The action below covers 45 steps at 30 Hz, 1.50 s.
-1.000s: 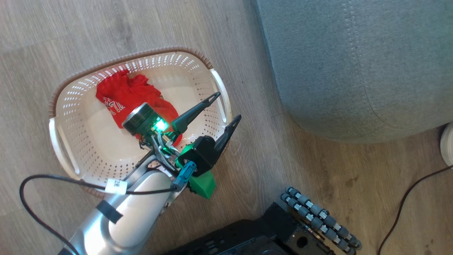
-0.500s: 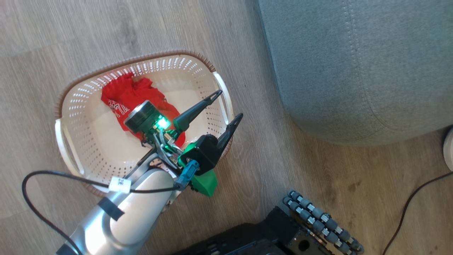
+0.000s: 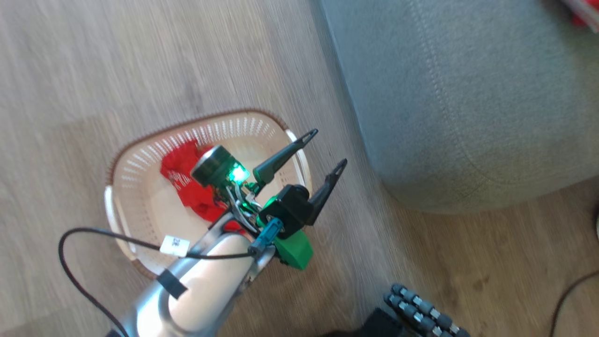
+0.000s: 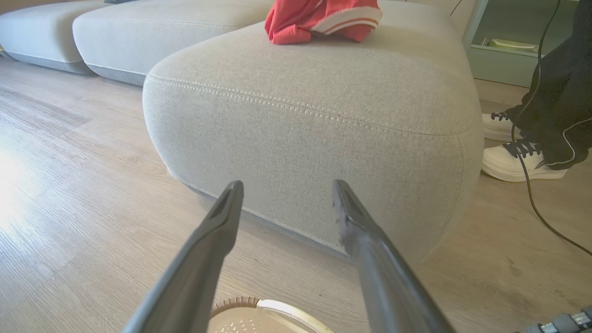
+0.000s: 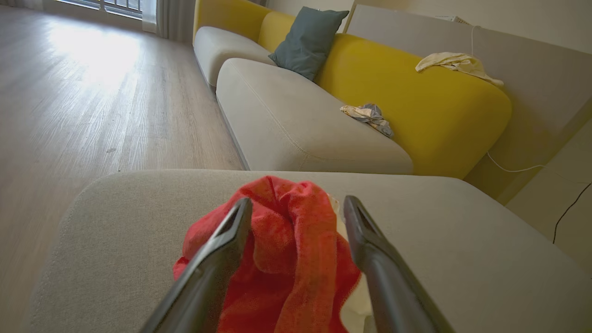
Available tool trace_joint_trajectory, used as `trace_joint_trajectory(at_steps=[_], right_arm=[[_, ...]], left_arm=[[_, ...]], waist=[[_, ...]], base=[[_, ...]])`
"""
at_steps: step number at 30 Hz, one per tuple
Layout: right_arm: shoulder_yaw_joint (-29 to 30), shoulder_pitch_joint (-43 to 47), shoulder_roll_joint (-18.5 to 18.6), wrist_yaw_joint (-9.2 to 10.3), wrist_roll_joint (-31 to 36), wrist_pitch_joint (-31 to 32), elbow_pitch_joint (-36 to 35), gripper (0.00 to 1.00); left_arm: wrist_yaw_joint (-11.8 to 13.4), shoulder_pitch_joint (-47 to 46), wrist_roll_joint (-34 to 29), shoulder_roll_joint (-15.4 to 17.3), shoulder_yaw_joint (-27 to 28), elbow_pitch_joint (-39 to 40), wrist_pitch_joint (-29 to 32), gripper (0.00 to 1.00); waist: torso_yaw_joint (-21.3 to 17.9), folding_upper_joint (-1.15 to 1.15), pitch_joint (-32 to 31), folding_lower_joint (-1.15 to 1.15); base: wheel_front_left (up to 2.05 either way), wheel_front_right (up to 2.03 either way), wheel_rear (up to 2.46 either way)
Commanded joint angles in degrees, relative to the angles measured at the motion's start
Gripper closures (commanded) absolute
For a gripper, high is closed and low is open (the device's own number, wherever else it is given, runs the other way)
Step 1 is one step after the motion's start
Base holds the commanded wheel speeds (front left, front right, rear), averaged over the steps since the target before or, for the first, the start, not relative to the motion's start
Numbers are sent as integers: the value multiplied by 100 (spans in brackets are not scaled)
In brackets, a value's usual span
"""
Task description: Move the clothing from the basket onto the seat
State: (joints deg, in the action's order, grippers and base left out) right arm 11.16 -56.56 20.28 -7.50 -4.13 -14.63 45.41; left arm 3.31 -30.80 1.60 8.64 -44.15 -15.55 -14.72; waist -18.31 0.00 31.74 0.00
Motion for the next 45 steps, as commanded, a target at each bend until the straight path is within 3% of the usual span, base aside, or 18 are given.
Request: trace_joint_trajectory(at_steps=[1, 15, 29, 35, 45], right_arm=[[-71, 70, 199, 1, -45, -37, -297, 0], [-1369, 1739, 170, 1, -727, -37, -2287, 0], [-1771, 3860, -362, 1, -1213, -37, -3745, 0], [-1826, 4663, -741, 1, -1214, -37, -3931, 0], [-1631, 5272, -1268, 1, -1276, -37, -3734, 0]], left_arm=[[53, 120, 32, -60, 151, 196, -28, 0], [470, 788, 298, -358, 769, 331, -28, 0], [1060, 1598, 428, -523, 2022, 573, -28, 0], [1278, 1872, 438, -560, 2469, 624, -28, 0], [1333, 2122, 418, -574, 2710, 401, -28, 0]], waist=[[108, 0, -361, 0], [593, 0, -1721, 0], [1124, 0, -2458, 0], [1279, 0, -2552, 0], [1448, 0, -2602, 0]], base=[[0, 0, 0], [0, 0, 0], [0, 0, 0], [0, 0, 0], [0, 0, 0]])
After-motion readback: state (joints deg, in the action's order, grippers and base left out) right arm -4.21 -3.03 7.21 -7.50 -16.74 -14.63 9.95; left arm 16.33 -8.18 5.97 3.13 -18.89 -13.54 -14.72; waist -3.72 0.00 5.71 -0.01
